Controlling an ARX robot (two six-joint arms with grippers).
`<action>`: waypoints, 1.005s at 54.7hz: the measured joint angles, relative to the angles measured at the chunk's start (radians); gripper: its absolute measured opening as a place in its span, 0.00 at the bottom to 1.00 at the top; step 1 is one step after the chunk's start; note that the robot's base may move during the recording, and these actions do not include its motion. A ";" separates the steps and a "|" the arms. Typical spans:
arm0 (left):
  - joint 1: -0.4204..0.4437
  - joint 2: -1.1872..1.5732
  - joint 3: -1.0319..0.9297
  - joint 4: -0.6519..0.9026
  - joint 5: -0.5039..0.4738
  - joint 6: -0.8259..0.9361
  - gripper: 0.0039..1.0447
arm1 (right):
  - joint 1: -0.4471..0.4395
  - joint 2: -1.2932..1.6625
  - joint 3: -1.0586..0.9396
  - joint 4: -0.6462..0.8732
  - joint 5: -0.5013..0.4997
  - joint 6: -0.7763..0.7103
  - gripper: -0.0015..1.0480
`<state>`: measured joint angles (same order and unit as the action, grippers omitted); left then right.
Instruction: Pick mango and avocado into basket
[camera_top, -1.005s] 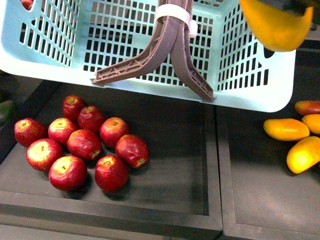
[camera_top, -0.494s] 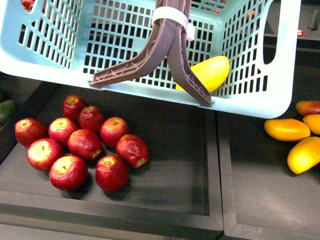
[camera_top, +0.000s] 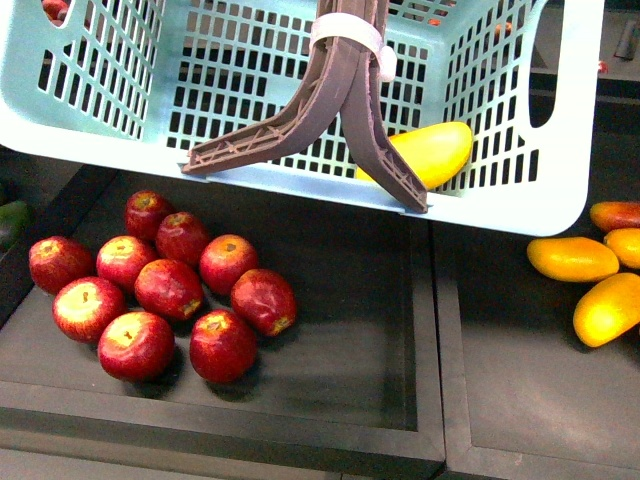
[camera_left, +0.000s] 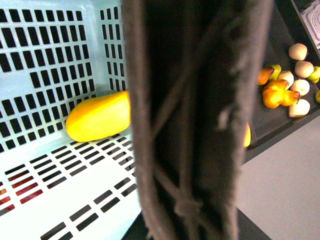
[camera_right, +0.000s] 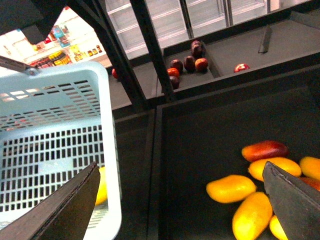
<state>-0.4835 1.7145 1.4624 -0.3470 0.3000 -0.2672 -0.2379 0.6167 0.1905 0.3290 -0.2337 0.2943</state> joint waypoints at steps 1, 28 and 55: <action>0.000 0.000 0.000 0.000 0.000 0.000 0.06 | -0.008 -0.033 -0.017 -0.017 -0.001 -0.004 0.93; 0.000 0.000 0.000 0.000 -0.001 0.000 0.06 | -0.050 -0.188 -0.108 -0.067 0.002 -0.010 0.93; 0.000 0.000 0.000 0.000 -0.002 0.000 0.06 | 0.103 -0.351 -0.186 -0.061 0.108 -0.283 0.19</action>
<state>-0.4831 1.7145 1.4624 -0.3470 0.2985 -0.2668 -0.1352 0.2657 0.0044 0.2676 -0.1257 0.0109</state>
